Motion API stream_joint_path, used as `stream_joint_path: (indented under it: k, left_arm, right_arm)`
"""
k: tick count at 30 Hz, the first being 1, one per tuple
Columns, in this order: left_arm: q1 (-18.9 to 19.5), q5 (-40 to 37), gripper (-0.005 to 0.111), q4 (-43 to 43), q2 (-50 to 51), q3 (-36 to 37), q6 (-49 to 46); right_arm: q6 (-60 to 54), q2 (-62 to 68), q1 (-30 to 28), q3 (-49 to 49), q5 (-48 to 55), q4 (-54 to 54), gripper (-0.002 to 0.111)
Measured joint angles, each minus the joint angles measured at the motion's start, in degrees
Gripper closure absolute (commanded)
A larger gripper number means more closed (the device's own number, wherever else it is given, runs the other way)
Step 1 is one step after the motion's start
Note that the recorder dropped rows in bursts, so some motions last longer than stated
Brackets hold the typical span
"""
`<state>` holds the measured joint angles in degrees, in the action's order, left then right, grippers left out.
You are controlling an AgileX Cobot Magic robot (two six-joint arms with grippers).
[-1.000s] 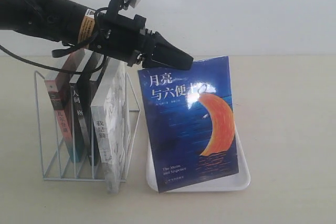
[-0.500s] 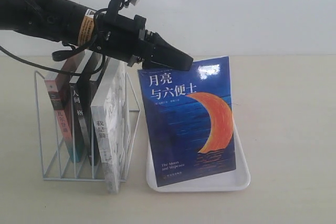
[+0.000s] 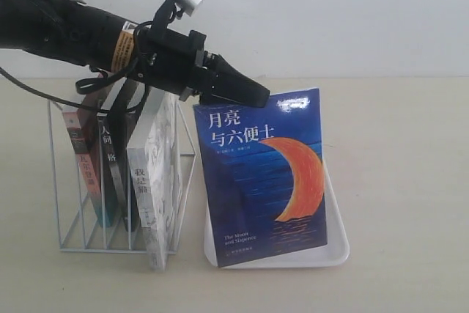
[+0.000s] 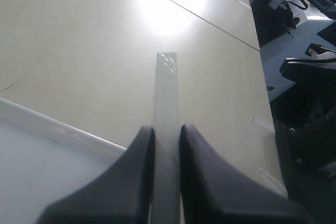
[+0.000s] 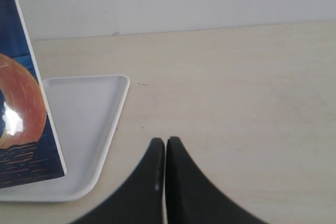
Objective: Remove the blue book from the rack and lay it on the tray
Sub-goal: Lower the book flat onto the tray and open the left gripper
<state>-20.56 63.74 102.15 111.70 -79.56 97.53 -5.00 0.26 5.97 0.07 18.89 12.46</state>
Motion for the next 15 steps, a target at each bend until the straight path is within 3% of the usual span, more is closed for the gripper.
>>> stream_joint_path:
  k: [15]
  left_arm:
    - [0.0,-1.7,0.102,0.1,0.2,0.0,-0.8]
  right_arm:
    - [0.0,0.0,0.0,0.0,0.0,0.0,0.108]
